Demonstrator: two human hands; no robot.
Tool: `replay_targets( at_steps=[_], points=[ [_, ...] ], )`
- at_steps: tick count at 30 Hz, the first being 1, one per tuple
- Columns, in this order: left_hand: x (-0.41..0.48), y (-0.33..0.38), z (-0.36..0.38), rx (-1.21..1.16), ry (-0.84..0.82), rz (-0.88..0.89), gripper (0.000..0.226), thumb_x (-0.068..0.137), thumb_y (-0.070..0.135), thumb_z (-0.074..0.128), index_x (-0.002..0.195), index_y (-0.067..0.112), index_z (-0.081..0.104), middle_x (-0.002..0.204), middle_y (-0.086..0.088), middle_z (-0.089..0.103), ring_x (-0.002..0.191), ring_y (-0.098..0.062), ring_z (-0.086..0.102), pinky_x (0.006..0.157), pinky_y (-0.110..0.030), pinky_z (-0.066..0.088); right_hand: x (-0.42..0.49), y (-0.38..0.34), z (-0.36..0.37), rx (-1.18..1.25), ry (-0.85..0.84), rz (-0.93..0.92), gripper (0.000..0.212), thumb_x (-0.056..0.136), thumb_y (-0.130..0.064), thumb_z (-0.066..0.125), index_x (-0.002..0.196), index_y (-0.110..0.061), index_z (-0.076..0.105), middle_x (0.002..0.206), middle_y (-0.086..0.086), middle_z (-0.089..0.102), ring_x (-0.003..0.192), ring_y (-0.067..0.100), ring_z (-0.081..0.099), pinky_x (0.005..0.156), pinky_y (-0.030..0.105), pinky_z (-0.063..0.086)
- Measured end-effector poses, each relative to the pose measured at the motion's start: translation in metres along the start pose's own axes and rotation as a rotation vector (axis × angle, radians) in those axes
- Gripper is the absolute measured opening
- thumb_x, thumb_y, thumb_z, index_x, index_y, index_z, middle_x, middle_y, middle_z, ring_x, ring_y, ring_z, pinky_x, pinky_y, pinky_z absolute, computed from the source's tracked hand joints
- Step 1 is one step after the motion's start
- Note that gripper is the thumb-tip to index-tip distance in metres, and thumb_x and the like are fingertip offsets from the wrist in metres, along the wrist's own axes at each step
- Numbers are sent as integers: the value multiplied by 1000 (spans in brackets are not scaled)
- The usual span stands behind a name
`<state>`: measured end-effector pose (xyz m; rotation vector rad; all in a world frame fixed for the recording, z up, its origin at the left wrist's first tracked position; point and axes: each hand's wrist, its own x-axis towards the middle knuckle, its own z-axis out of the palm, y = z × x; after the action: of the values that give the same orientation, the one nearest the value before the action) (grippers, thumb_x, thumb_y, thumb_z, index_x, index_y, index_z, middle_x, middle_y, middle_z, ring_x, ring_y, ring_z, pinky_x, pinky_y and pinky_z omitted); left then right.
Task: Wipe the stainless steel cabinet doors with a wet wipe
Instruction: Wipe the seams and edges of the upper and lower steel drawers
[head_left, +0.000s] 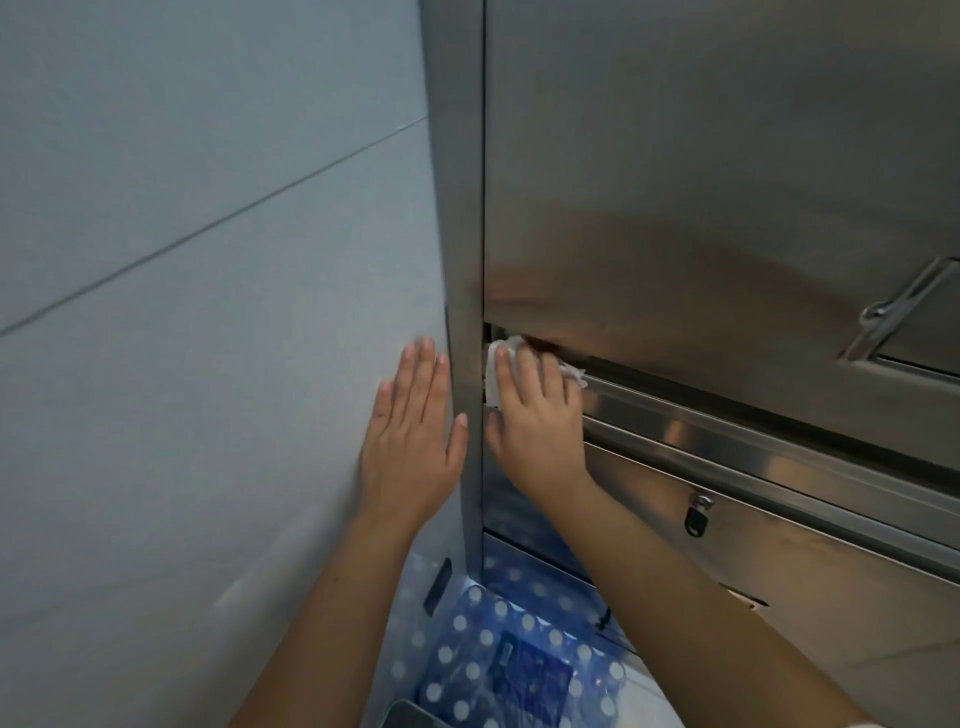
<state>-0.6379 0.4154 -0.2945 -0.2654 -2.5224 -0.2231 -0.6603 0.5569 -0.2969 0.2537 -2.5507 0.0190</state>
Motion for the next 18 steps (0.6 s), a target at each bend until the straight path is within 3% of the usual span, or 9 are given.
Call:
replay_targets(
  at_steps=[4, 7, 11, 18],
  points=[
    [0, 0, 1, -14, 28, 5, 61, 92, 32, 33, 143, -1, 34, 152, -16, 28, 143, -16, 11, 116, -27, -6, -3, 5, 3, 7, 5, -35, 69, 70, -26, 70, 133, -5, 51, 129, 16, 53, 116, 32, 43, 84, 42, 44],
    [0, -2, 3, -18, 42, 2, 61, 93, 33, 32, 145, 1, 30, 154, -13, 24, 145, -12, -1, 116, -27, -6, -13, 20, 2, -62, 37, -82, 70, 71, -25, 70, 135, -4, 50, 134, 17, 51, 122, 31, 38, 90, 47, 34],
    [-1, -2, 4, -2, 33, 10, 61, 94, 33, 32, 146, 1, 28, 154, -14, 24, 145, -15, 3, 117, -28, -6, -15, 14, 4, -89, 10, -56, 73, 73, -27, 68, 137, -3, 45, 137, 18, 46, 126, 32, 35, 102, 56, 30],
    [-1, -3, 6, 10, 63, 16, 59, 95, 32, 30, 145, 1, 28, 154, -14, 24, 145, -12, -4, 117, -28, -6, 5, -5, 11, -36, -32, -99, 73, 74, -29, 68, 138, -4, 44, 141, 17, 44, 128, 31, 34, 105, 51, 32]
  ],
)
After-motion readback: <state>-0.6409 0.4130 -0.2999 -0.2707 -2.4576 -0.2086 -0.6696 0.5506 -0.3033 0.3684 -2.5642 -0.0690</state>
